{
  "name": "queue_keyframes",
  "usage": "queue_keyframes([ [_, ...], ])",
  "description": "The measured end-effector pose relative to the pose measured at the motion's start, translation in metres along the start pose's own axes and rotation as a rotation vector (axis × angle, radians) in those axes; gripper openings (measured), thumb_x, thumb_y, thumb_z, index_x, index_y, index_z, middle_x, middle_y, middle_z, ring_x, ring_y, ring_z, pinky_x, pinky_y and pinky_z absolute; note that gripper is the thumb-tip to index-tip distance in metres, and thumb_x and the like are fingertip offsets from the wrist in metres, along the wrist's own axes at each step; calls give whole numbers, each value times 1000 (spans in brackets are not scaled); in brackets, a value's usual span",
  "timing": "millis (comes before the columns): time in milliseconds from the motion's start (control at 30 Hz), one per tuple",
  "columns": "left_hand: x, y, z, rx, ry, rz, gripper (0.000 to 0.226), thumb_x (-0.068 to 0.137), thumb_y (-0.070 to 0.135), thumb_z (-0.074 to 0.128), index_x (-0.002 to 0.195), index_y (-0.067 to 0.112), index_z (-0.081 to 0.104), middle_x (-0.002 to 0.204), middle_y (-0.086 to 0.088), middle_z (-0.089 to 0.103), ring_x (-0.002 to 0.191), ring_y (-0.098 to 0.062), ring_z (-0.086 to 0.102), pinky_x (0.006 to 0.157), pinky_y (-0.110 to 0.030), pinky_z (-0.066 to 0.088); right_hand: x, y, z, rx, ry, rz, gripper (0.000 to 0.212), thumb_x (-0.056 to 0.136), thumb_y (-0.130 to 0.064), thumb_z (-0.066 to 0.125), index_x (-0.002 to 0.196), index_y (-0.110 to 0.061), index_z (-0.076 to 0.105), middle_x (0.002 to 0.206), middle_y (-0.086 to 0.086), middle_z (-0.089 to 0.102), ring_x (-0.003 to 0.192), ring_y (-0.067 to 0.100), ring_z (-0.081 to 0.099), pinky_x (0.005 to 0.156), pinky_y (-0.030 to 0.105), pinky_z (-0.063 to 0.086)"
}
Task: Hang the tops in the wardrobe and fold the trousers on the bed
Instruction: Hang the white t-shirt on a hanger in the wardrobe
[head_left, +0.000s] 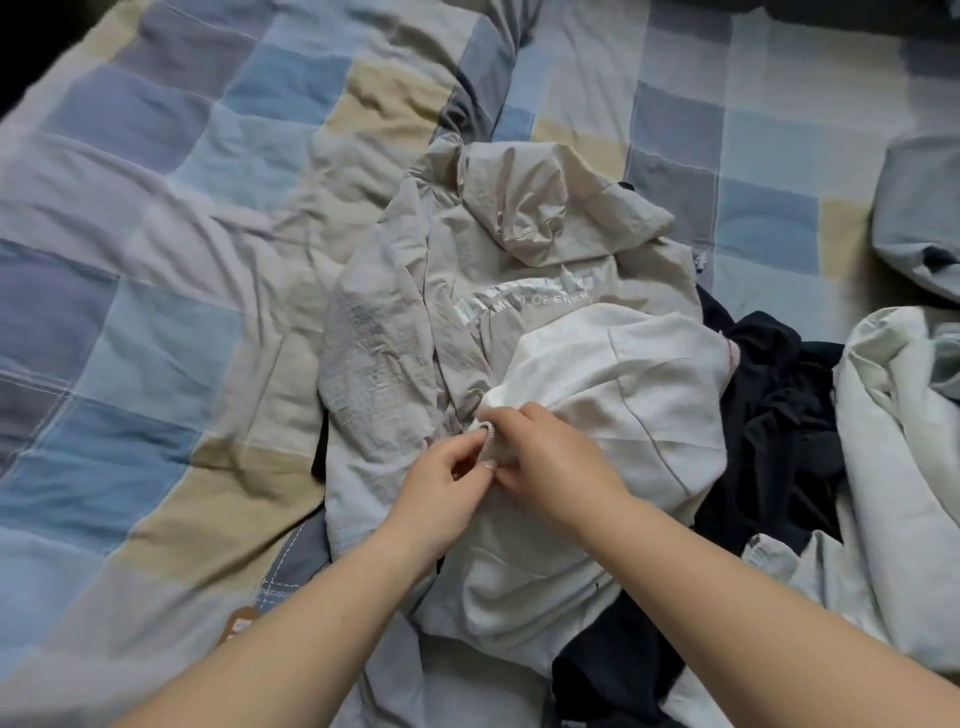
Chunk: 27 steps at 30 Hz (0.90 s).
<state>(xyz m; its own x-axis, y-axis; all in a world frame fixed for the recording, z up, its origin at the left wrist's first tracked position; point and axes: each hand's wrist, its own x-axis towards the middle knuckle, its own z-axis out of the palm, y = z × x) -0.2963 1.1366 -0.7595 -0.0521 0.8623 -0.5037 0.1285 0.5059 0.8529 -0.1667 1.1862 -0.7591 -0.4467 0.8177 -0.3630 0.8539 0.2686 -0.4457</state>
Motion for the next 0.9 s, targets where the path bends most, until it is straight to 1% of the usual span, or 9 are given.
queue_keyframes([
  [100, -15, 15, 2, 28, 27, 43, 26, 87, -2, 61, 96, 22, 69, 102, -8, 66, 96, -16, 62, 89, -28, 49, -20, 0, -25, -1, 100, 2, 21, 88, -35, 55, 108, -28, 59, 101, -4, 58, 100, 21, 56, 70, 35, 44],
  [200, -30, 34, 16, 46, -3, 70, 20, 81, 6, 64, 92, 21, 59, 90, 2, 65, 85, -10, 61, 80, -27, 48, -46, -3, -58, 160, 164, -5, 21, 87, -28, 57, 107, -24, 63, 98, -2, 58, 96, 21, 56, 76, 40, 45],
  [333, -60, 54, 37, 349, -173, 102, 18, 82, 21, 60, 78, 39, 58, 77, 25, 65, 75, 9, 57, 65, -15, 43, -83, -4, -114, 340, 333, -22, 18, 86, -13, 60, 102, -20, 66, 96, -2, 61, 91, 18, 57, 80, 35, 44],
  [500, -102, 88, 40, 655, -289, 85, 26, 90, 21, 56, 66, 32, 52, 73, 15, 62, 76, -6, 58, 70, -29, 43, -127, 9, -201, 492, 605, 35, 19, 86, -6, 61, 95, -21, 68, 95, -8, 66, 91, 8, 58, 79, 19, 42],
  [600, -129, 119, 38, 737, -227, 117, 28, 89, 18, 57, 67, 34, 51, 75, 13, 65, 79, -12, 59, 70, -30, 42, -160, 16, -245, 503, 680, 46, 17, 87, -9, 62, 93, -24, 66, 91, -5, 65, 85, 8, 55, 77, 20, 42],
  [700, -156, 158, 38, 883, -98, 204, 10, 90, 22, 58, 86, 28, 65, 91, 2, 66, 90, -20, 61, 65, -30, 36, -203, 16, -284, 552, 713, 31, 17, 89, -10, 60, 93, -26, 65, 92, 2, 65, 84, 14, 56, 79, 31, 45],
  [767, -173, 186, 40, 952, 39, 290, 15, 92, 24, 59, 101, 23, 71, 95, 2, 55, 94, -24, 58, 66, -28, 33, -233, 16, -311, 564, 733, 12, 21, 90, -10, 59, 91, -31, 62, 93, 5, 66, 86, 17, 57, 80, 34, 45],
  [833, -185, 219, 38, 958, 196, 367, 18, 91, 24, 61, 104, 21, 72, 106, -1, 51, 99, -26, 57, 70, -29, 38, -258, 17, -336, 567, 759, 0, 21, 91, -11, 57, 91, -31, 63, 94, 7, 67, 88, 20, 58, 80, 36, 46],
  [900, -201, 253, 39, 983, 220, 423, 17, 91, 23, 61, 101, 16, 73, 120, -5, 57, 107, -28, 58, 79, -32, 46, -288, 15, -361, 566, 784, -8, 21, 92, -13, 56, 91, -32, 64, 95, 6, 67, 90, 19, 59, 81, 36, 47],
])
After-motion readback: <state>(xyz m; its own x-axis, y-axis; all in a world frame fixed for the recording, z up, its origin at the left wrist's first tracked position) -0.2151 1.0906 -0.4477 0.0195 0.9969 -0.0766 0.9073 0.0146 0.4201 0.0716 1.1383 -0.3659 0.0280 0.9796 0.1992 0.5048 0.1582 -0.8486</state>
